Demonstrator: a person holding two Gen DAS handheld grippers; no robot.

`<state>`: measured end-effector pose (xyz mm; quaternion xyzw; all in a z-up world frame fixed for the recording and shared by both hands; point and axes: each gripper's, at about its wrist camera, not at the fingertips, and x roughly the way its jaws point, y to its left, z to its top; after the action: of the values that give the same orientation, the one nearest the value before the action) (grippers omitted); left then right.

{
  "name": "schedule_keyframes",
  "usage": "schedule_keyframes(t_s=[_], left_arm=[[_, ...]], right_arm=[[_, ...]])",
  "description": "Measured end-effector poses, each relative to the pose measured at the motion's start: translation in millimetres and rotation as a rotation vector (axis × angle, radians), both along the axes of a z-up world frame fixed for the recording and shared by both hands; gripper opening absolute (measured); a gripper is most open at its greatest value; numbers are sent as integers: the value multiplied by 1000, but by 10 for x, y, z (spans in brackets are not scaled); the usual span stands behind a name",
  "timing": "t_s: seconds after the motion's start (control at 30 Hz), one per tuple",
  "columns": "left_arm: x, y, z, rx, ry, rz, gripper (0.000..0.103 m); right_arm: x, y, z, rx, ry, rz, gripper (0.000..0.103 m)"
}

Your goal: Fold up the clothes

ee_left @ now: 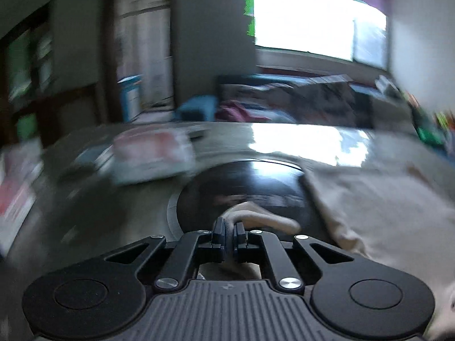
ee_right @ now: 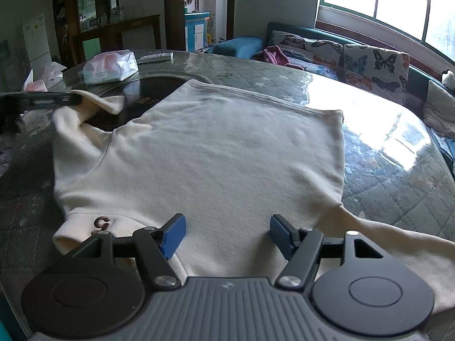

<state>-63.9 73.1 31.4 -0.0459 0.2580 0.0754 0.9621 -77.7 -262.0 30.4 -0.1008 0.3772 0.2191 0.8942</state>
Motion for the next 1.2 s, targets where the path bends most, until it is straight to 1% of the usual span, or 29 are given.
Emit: schedule_keyframes(t_s=[0.1, 0.23, 0.3, 0.37, 0.4, 0.43, 0.5, 0.57, 0.67, 0.7, 0.73, 0.8, 0.93, 1.0, 1.03, 1.13, 1.2], left_arm=[[-166, 223, -25, -49, -1, 102, 6], [-315, 462, -69, -107, 28, 216, 8], [-378, 531, -83, -106, 47, 244, 8], [-405, 583, -75, -124, 55, 243, 9], [-407, 596, -58, -128, 54, 242, 15], [-402, 602, -36, -127, 52, 243, 17], [-374, 611, -18, -112, 39, 251, 31], [-289, 629, -18, -104, 42, 255, 34], [-172, 636, -57, -80, 65, 243, 32], [-144, 637, -75, -73, 70, 235, 18], [-129, 635, -98, -66, 72, 225, 10], [-140, 621, -92, -46, 61, 215, 5], [-289, 627, 84, -3, -45, 218, 4], [-357, 656, 130, 1, -77, 215, 4], [-354, 668, 117, 6, -67, 209, 4], [-265, 693, 2, 34, 16, 187, 5], [-199, 691, -99, 44, 75, 179, 8]], right_arm=[[1, 6, 1, -3, -1, 1, 68], [5, 10, 5, -6, 0, 3, 68], [8, 15, 8, -9, 0, 5, 68], [12, 20, 11, -12, -1, 7, 68], [10, 21, 11, -13, -1, 8, 68], [9, 19, 11, -13, -1, 8, 68], [9, 13, 12, -12, -1, 7, 68], [8, 10, 14, -12, 0, 7, 68], [7, 9, 15, -13, 0, 7, 68], [8, 9, 14, -13, 0, 7, 69], [9, 9, 14, -13, 0, 6, 69], [10, 8, 12, -12, 1, 5, 70], [15, 10, 12, -15, 2, 6, 71], [20, 15, 12, -19, 2, 9, 71], [24, 15, 12, -20, 2, 10, 71], [31, 21, 23, -26, 1, 13, 71], [26, 42, 55, -35, -8, 15, 71]])
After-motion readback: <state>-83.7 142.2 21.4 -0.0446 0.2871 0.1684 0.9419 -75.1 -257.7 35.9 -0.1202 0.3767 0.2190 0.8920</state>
